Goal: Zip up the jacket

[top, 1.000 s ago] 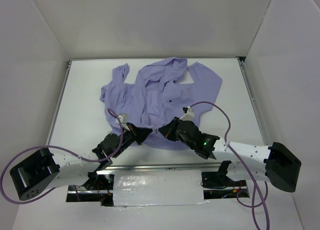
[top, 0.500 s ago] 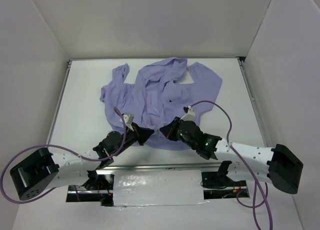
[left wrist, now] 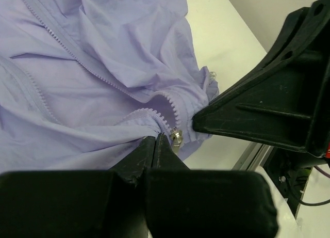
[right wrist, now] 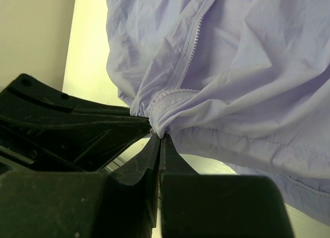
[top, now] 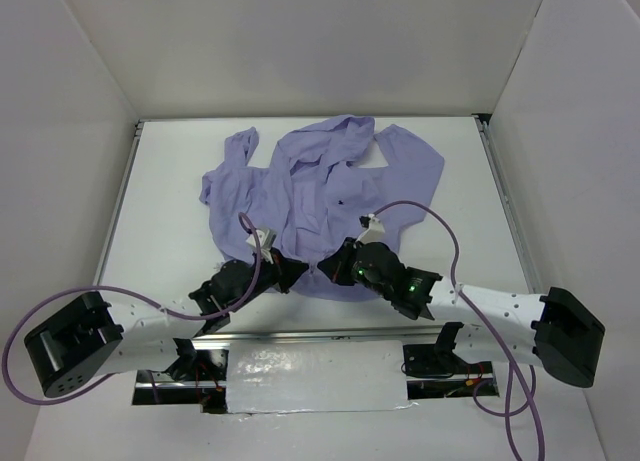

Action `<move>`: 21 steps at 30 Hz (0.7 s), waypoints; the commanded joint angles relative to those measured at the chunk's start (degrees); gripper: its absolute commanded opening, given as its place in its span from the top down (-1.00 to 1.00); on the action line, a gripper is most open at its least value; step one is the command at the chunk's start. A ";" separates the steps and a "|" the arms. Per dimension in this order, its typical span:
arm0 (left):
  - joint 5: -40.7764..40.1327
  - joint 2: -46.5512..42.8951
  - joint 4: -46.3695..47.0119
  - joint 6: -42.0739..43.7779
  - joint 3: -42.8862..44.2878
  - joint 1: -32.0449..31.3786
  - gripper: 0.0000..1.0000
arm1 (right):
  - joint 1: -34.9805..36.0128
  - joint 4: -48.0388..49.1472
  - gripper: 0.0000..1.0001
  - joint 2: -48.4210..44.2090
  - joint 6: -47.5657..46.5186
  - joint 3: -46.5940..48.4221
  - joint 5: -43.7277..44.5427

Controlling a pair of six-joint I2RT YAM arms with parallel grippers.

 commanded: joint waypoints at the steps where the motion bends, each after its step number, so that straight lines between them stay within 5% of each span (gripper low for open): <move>1: 3.26 -0.19 5.42 2.86 -0.01 0.38 1.00 | 0.20 1.16 1.00 0.69 -1.36 2.23 -1.54; 21: 15.66 0.51 11.32 7.26 -1.94 0.38 1.00 | -10.69 7.66 1.00 -2.47 1.01 -3.31 -13.41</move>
